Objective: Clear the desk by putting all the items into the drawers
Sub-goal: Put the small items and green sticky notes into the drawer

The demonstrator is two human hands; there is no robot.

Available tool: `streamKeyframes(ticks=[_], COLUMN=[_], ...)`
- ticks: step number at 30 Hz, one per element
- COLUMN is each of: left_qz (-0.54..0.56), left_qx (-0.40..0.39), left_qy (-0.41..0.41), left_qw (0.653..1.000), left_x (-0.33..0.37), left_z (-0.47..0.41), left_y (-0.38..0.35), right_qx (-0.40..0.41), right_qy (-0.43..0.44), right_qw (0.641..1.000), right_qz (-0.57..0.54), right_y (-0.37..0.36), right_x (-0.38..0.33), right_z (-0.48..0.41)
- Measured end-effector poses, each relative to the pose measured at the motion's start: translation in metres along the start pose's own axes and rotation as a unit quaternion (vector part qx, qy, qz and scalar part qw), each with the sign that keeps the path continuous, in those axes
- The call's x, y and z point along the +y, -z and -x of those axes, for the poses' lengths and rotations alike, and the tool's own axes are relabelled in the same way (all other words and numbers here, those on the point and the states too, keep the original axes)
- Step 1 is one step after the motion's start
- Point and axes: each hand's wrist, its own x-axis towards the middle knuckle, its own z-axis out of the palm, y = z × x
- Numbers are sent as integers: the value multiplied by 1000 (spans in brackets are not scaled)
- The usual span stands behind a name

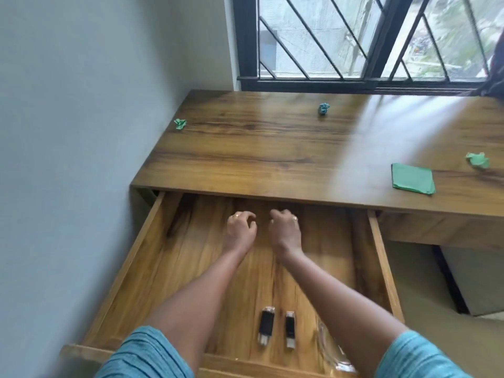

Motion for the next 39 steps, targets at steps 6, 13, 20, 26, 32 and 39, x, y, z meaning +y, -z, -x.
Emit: streamKeyframes(ticks=[6, 13, 20, 26, 32, 39], left_qz=[-48, -78, -89, -102, -73, 5], left_qx=[-76, -124, -132, -139, -114, -100], left_qy=[47, 88, 100, 107, 97, 48], left_qw=[995, 985, 982, 979, 986, 994], left_x=[-65, -95, -108, -109, -82, 16], left_z=[50, 77, 86, 86, 67, 32], left_y=[13, 12, 12, 15, 23, 8], right_qx=[-98, -123, -178, -205, -80, 73], right_qy=[-132, -190, -185, -172, -205, -228], right_qw=[978, 963, 965, 964, 969, 965], right_qz=[-129, -146, -60, -8, -110, -109], right_y=[-66, -102, -108, -102, -63, 26], right_x=[-21, -36, -49, -50, -32, 33], right_z=[102, 148, 161, 160, 119, 52])
